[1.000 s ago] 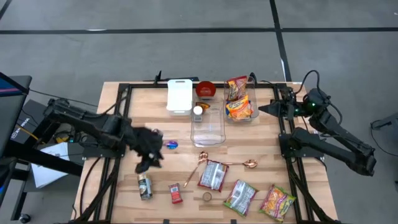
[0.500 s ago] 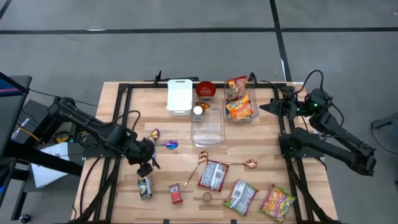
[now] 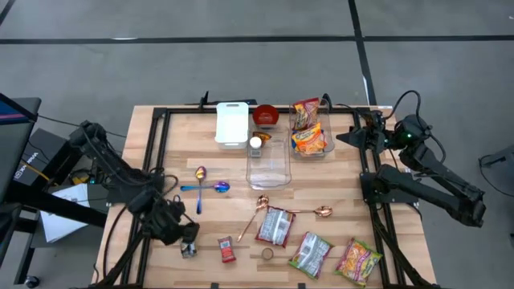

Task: Pick & Place Food Item
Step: Put the golden spice bottle into the left transparent bin

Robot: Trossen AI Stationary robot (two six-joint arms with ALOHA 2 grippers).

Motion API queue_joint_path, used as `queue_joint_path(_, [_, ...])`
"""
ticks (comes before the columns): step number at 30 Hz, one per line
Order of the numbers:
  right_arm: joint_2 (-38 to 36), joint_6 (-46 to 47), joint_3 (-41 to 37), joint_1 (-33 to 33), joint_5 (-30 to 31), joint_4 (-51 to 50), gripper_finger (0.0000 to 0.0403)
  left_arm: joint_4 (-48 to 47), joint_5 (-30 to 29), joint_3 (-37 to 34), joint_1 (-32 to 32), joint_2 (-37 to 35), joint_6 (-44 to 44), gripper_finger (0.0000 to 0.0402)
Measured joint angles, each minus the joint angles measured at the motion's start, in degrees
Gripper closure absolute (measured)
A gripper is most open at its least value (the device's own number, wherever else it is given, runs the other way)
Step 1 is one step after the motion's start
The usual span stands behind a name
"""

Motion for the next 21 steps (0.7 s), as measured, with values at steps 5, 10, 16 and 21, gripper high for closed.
queue_joint_path(5, [0.02,-0.07,0.0,0.0,0.0,0.02,0.0403,1.94,1.82,-0.02,-0.16,5.96,-0.1,0.005])
queue_joint_path(10, [0.02,0.88,0.0,0.0,0.02,0.35,0.0403,2.43,5.25,-0.04,-0.19,10.74,-1.36,0.005])
queue_joint_path(16, [0.03,1.37,0.0,0.0,0.0,0.47,0.0403,4.66,5.64,-0.04,-0.58,15.22,-1.69,0.0049])
queue_joint_path(21, [0.04,1.37,0.0,0.0,0.0,0.45,0.0403,7.17,5.34,-0.04,-0.56,19.93,-1.64,0.0048])
